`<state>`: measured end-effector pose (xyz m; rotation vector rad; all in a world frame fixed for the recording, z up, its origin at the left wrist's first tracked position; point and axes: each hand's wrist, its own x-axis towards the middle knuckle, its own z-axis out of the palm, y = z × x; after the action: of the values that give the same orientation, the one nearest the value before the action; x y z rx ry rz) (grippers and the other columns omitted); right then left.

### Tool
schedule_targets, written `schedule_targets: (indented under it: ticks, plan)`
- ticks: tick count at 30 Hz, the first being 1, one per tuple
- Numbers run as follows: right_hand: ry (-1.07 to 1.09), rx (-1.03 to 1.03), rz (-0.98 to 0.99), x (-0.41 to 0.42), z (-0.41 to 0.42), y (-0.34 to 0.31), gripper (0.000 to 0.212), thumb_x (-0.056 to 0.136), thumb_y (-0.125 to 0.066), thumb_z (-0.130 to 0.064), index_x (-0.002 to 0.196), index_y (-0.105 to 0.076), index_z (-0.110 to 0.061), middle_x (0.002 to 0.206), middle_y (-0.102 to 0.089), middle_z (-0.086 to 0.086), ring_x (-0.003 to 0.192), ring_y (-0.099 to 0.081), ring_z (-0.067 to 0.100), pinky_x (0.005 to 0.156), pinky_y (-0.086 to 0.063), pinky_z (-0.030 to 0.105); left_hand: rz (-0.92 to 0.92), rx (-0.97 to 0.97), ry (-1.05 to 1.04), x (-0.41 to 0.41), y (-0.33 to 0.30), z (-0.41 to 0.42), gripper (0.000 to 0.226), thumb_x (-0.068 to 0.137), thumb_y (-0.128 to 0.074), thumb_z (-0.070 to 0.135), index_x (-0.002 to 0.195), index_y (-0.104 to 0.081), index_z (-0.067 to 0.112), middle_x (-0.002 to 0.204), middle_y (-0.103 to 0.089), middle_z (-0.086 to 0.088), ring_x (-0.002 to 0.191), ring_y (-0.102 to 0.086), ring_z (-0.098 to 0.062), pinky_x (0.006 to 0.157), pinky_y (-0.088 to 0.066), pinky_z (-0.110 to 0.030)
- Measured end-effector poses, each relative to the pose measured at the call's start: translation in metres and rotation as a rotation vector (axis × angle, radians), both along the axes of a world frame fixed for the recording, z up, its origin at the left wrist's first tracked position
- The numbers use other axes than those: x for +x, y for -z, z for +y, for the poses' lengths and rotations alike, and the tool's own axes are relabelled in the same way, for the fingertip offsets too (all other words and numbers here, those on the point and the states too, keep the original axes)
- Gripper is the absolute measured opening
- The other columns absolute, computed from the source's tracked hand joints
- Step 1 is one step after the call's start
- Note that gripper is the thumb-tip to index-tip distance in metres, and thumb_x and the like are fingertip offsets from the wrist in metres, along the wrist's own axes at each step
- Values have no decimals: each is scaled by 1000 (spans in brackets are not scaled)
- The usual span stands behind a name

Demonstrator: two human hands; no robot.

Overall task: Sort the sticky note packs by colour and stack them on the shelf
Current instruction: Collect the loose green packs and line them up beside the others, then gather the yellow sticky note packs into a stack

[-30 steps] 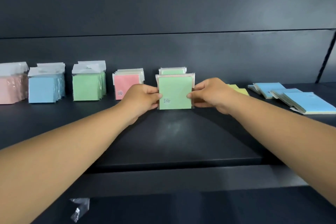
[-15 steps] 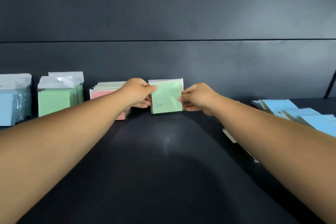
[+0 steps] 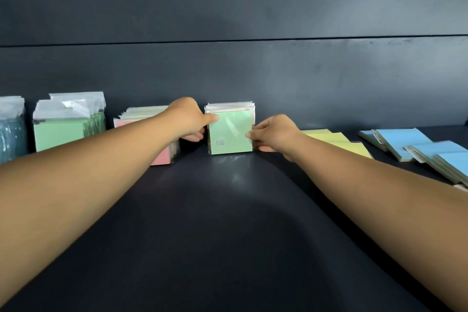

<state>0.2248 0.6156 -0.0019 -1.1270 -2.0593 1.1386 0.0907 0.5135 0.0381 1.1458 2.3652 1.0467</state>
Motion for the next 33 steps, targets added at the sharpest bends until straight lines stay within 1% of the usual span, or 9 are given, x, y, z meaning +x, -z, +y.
schedule_targets:
  ticks: [4, 7, 10, 14, 17, 19, 23, 31, 33]
  plan:
    - [6, 34, -80, -6, 0, -1, 34, 83, -59, -13, 111, -64, 5, 99, -70, 15, 84, -63, 23, 94, -51, 42, 17, -19, 5, 1, 2, -1, 39, 91, -57, 33, 101, -60, -5, 93, -65, -16, 88, -66, -28, 77, -55, -31]
    - [14, 55, -131, -2, 2, -7, 30, 82, -60, -16, 102, -66, 5, 81, -58, 9, 76, -57, 20, 92, -52, 37, 452, -132, -37, 12, 0, -9, 38, 93, -48, 40, 89, -55, 3, 88, -61, -9, 93, -58, -31, 73, -45, -30]
    - [44, 118, -183, 18, 3, -27, 17, 82, -67, -23, 80, -58, -8, 77, -56, 11, 74, -58, 23, 83, -52, 32, 837, -125, -62, 25, -4, -18, 47, 95, -40, 43, 120, -45, 3, 111, -57, -14, 107, -52, -32, 75, -38, -34]
    - [127, 143, -107, 66, 18, -53, 27, 84, -67, -21, 68, -46, -12, 74, -47, 13, 67, -46, 22, 63, -43, 28, 966, -53, 88, 49, -2, -22, 48, 95, -38, 42, 130, -45, 11, 129, -51, -8, 123, -42, -27, 96, -37, -36]
    - [173, 100, -156, 101, 30, -56, 37, 85, -66, -23, 64, -37, -15, 63, -37, 7, 54, -35, 17, 55, -34, 22, 809, -65, 212, 76, 9, -14, 44, 97, -34, 42, 116, -60, 13, 122, -57, -7, 115, -49, -26, 94, -41, -34]
    - [170, 37, -212, 119, 37, -49, 36, 86, -64, -31, 68, -38, -14, 67, -40, 6, 57, -39, 17, 59, -41, 26, 627, -120, 268, 96, 19, -2, 45, 98, -32, 42, 105, -64, 11, 112, -63, -8, 105, -54, -26, 87, -43, -32]
    - [154, -36, -270, 134, 55, -28, 47, 85, -60, -47, 114, -51, -11, 115, -54, 10, 106, -55, 25, 97, -45, 37, 319, -159, 249, 127, 32, 31, 50, 98, -30, 46, 110, -60, 8, 120, -60, -11, 111, -54, -29, 91, -41, -32]
    - [66, -265, 38, 112, 87, -19, 46, 86, -63, -32, 121, -48, -7, 116, -53, 13, 106, -56, 30, 95, -48, 42, -27, -166, 48, 150, 32, 83, 65, 96, -25, 53, 141, -37, 8, 149, -35, -13, 135, -35, -30, 107, -27, -35]
    - [36, -343, 101, 112, 94, -22, 44, 87, -62, -25, 122, -47, -4, 104, -53, 14, 92, -59, 30, 79, -52, 41, -76, -147, 18, 157, 34, 90, 67, 95, -26, 55, 139, -42, 8, 146, -39, -13, 133, -38, -30, 109, -28, -36]
